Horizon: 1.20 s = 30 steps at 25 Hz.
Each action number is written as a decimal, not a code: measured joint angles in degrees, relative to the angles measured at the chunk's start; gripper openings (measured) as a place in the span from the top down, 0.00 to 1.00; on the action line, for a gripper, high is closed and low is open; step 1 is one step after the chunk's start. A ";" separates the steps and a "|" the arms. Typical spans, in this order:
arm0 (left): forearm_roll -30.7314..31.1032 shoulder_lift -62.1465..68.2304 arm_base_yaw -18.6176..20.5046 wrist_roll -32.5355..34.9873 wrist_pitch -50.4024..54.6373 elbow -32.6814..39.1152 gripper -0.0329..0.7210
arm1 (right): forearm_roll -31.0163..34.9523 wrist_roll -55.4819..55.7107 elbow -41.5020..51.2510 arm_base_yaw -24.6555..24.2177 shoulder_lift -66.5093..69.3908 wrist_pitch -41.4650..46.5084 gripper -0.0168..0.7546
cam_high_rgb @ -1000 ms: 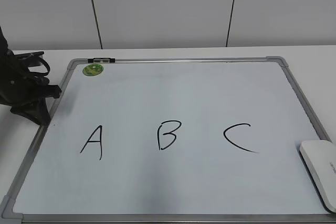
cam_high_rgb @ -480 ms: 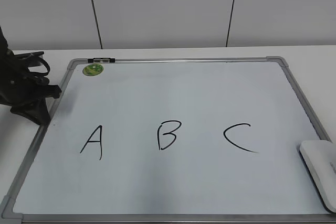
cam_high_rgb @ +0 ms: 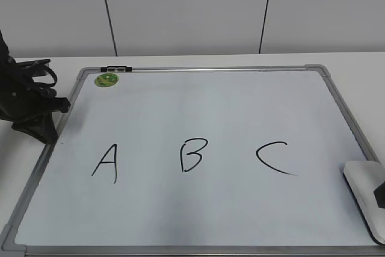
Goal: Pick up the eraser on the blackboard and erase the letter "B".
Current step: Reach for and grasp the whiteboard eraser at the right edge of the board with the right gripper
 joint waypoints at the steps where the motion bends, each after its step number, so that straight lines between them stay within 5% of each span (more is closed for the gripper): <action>1: 0.00 0.00 0.00 0.00 0.00 0.00 0.91 | -0.36 0.00 0.00 0.00 1.57 -1.56 0.11; 15: 0.00 0.00 0.00 0.00 0.02 0.00 0.91 | -1.13 -0.25 -2.04 0.00 19.16 -13.05 0.11; 30: 0.00 0.00 0.00 0.00 0.12 0.00 0.91 | -1.13 -0.25 -5.68 0.00 22.82 -8.42 0.27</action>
